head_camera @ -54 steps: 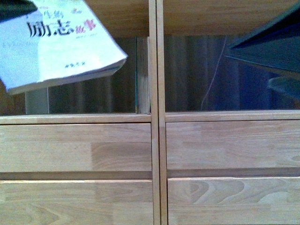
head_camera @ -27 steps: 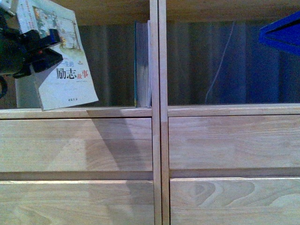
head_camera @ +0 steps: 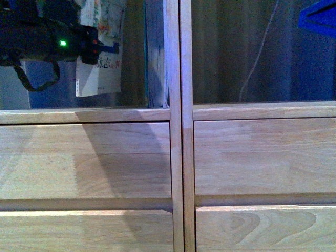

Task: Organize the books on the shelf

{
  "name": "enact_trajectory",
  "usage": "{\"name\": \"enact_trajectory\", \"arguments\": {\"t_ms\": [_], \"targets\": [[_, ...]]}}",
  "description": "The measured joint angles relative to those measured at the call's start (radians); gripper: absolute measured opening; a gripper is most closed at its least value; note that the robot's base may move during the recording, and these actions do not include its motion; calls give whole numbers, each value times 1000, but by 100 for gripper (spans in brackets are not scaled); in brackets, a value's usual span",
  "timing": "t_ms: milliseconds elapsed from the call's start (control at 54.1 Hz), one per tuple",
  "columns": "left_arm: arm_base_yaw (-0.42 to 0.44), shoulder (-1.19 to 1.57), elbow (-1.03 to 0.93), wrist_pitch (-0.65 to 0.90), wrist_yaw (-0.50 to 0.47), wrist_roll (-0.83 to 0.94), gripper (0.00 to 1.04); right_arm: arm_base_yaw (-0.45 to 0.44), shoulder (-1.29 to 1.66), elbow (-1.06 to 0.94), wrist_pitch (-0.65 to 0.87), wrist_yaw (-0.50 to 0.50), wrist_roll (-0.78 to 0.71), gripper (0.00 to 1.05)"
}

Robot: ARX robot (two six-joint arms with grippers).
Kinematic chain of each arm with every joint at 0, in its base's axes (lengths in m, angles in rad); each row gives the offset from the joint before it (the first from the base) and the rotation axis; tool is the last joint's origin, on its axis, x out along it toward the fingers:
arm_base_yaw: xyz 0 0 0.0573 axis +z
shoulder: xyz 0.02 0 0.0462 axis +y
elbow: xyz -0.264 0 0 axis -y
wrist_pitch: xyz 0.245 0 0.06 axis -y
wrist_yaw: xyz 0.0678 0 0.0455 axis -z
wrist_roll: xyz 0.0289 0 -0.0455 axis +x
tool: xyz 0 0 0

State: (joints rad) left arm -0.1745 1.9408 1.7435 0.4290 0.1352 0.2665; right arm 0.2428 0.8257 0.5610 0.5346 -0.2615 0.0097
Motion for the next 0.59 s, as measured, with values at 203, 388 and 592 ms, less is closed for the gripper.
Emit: {"name": "enact_trajectory", "arguments": {"t_ms": [203,388,592], "targets": [[-47,77,61,-6,-81,65,7,1,-1,0,0,-2,0,98],[-98,103,82,0,-180,99,7,1,-2,0,0,-4,0,98],[-135,108,79,3,-234,108,28,1,-2,0,0,-4,0,98]]}}
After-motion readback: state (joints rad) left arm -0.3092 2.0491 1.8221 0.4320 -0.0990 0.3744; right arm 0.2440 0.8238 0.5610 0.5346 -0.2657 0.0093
